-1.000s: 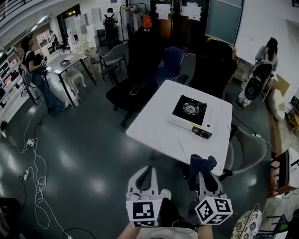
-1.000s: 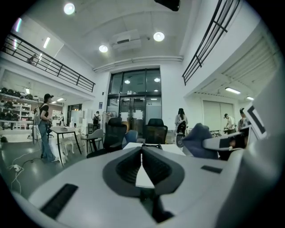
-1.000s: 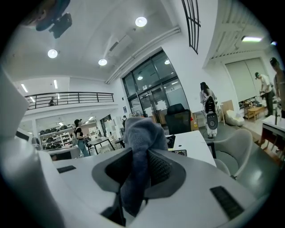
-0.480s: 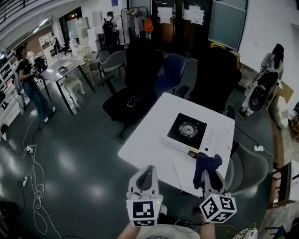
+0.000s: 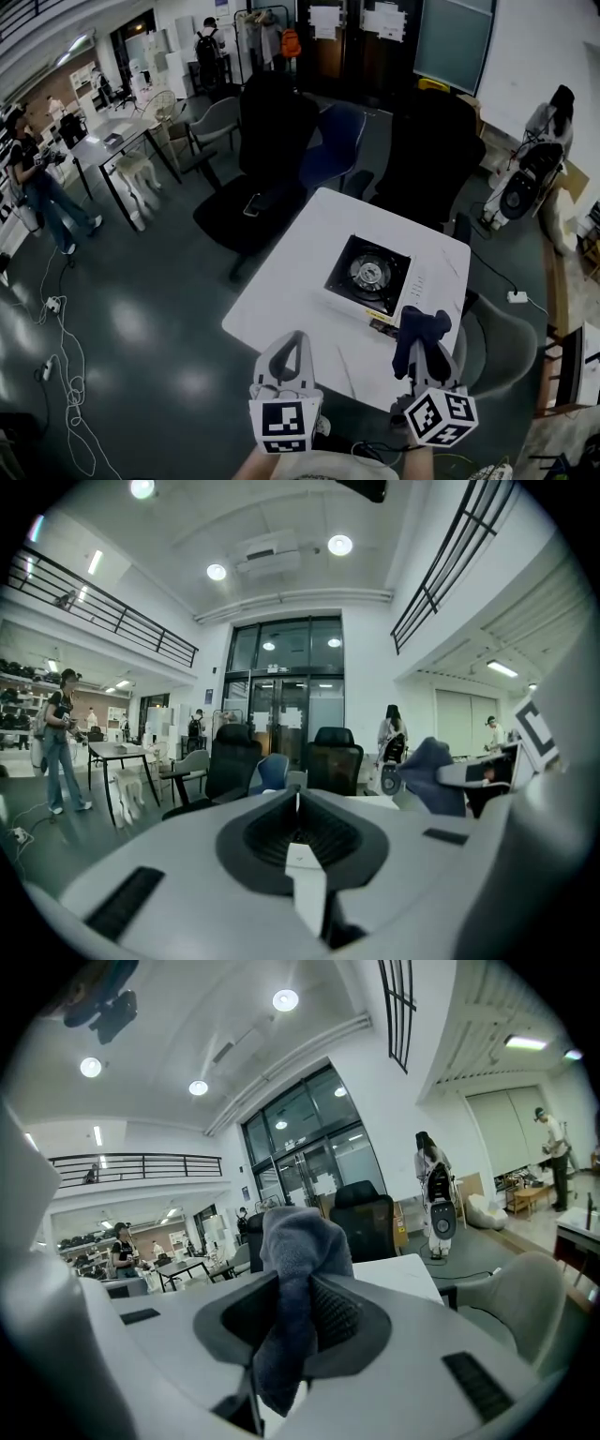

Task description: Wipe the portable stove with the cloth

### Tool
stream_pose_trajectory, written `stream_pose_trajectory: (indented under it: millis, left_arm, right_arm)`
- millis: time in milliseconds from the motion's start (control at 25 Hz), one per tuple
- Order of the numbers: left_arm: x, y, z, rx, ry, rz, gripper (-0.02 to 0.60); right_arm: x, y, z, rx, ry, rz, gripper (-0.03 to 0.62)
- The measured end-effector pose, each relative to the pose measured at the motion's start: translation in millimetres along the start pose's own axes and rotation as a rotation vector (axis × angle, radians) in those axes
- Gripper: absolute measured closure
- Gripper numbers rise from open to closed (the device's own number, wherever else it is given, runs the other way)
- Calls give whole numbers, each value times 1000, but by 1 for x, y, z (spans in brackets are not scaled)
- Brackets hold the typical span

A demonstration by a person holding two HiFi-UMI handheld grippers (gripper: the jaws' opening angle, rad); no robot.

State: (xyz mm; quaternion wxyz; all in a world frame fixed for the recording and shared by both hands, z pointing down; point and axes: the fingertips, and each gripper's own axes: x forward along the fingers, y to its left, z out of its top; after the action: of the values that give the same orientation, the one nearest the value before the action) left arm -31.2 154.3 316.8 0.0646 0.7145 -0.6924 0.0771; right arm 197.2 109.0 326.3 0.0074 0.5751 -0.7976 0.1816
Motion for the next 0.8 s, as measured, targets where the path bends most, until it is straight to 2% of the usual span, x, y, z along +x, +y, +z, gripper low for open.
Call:
stream_pose_trajectory:
  millis: [240, 520, 800]
  left_arm:
    - [51, 6, 2, 2, 11, -43, 561]
    - [123, 0, 16, 18, 23, -146, 561]
    - [185, 7, 23, 39, 56, -200, 561]
  right_arm:
    - [34, -19, 3, 2, 5, -63, 494]
    - [81, -43, 19, 26, -6, -161, 494]
    - [132, -58, 25, 39, 19, -220, 494]
